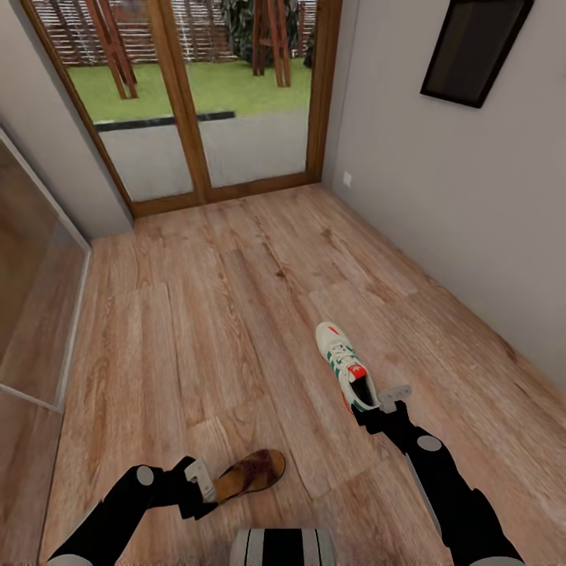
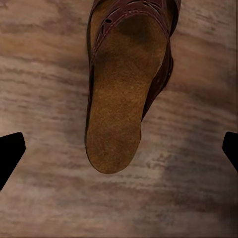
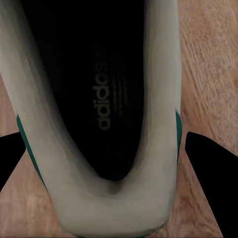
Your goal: Pick up the two gym shoes and the two sandals from the corridor floor and place them onto the hallstand (shoe rack) in the corridor, making sure they are on the rack and not on the floor. Arrange them so the two gym shoes are next to each other and the two sandals are next to each other.
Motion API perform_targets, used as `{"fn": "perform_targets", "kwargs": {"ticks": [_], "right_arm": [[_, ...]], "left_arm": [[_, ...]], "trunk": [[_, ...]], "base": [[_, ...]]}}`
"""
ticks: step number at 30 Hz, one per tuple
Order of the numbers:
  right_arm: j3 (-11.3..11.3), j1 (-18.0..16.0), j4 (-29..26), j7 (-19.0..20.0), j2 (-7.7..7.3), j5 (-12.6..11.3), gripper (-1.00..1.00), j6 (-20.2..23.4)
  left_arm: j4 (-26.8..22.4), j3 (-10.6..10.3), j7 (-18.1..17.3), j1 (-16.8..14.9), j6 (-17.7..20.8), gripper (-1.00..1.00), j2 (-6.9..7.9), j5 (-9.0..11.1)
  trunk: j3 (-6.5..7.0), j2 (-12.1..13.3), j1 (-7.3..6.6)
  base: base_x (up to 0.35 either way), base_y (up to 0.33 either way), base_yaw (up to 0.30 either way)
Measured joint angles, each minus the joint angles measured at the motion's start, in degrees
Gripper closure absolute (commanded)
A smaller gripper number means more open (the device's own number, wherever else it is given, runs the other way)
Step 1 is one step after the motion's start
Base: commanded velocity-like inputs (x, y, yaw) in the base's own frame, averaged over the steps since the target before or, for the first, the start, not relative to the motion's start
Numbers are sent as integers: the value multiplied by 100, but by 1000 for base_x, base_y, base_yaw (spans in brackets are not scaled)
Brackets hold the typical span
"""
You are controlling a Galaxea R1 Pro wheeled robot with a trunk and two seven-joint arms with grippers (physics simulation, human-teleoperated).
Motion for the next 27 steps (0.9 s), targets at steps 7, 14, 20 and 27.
{"fn": "perform_targets", "kwargs": {"ticks": [7, 14, 20, 27], "right_arm": [[-1, 0, 0, 0, 0, 4, 100, 1], [-1, 0, 0, 0, -3, 4, 100, 1], [-1, 0, -2, 0, -4, -2, 100, 1], [-1, 0, -5, 0, 0, 0, 100, 1]], "left_arm": [[-292, -3, -7, 0, 12, -100, -149, -196], [-390, 2, -6, 0, 23, -100, -272, -428], [-486, 4, -2, 0, 26, -100, -306, -485], [-531, 4, 2, 0, 26, -100, -312, -495]], "trunk": [[-108, -3, 5], [-167, -3, 5], [-181, -3, 5], [-338, -12, 23]], "base": [[0, 0, 0], [0, 0, 0], [0, 0, 0], [0, 0, 0]]}}
